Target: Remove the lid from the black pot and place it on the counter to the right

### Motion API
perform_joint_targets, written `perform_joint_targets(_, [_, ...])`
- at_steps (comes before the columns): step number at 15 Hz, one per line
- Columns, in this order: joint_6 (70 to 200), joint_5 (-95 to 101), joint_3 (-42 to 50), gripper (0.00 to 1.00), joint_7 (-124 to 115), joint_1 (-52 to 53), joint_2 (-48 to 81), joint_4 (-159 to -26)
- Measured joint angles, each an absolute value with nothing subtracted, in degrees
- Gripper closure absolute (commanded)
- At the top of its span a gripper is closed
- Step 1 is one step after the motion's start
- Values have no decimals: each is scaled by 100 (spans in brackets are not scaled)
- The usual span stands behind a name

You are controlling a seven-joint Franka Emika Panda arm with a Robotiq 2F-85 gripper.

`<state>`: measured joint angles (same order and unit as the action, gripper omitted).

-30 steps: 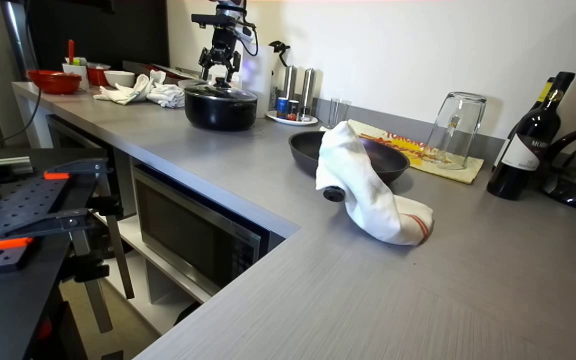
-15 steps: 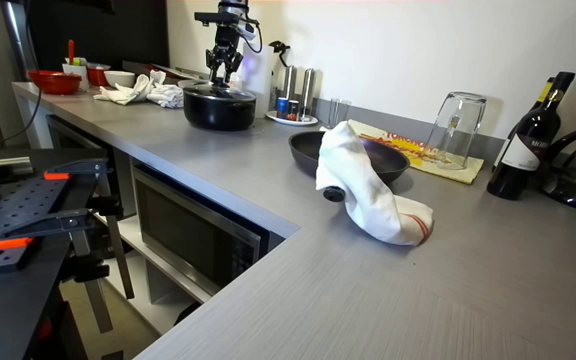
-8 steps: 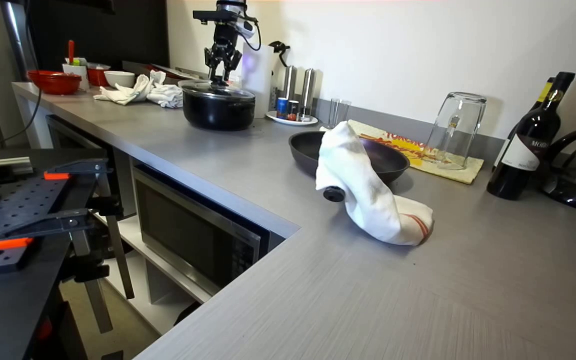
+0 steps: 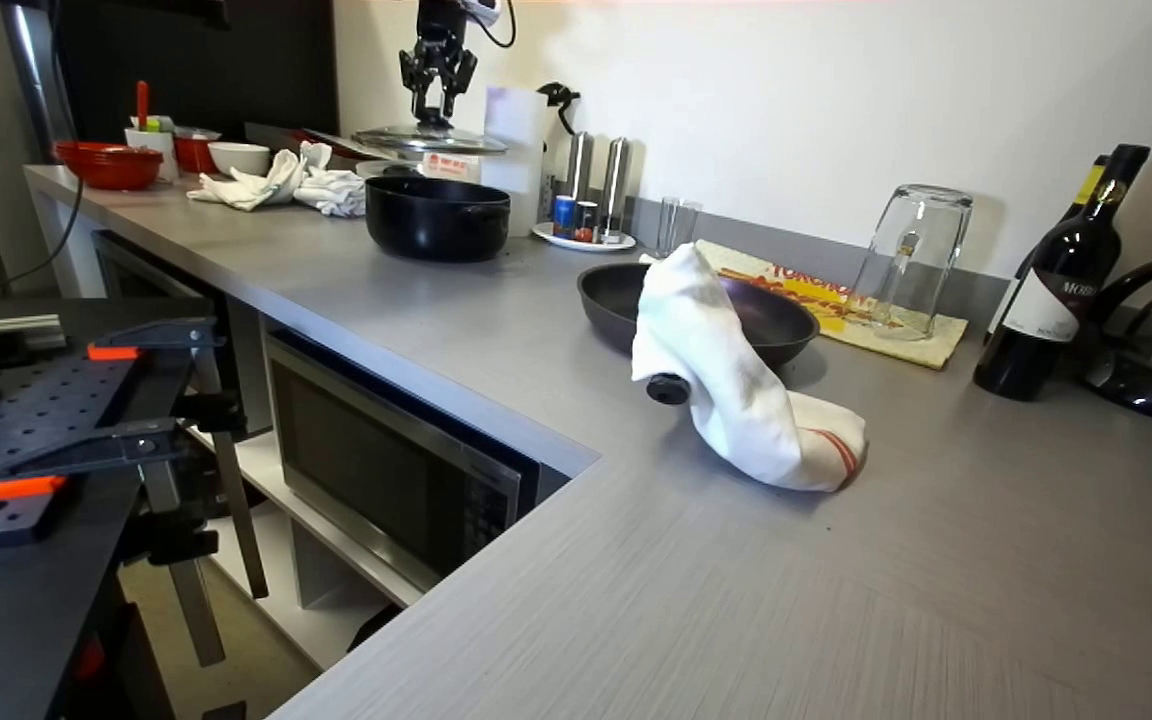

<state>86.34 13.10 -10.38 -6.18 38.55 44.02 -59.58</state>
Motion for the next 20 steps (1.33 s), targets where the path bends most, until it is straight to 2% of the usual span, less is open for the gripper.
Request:
perform_joint_targets(8, [8908, 1305, -889, 76, -694, 3385, 3393, -7227])
perform_joint_targets(20, [11045, 972, -1042, 76, -825, 2101, 1020, -10768])
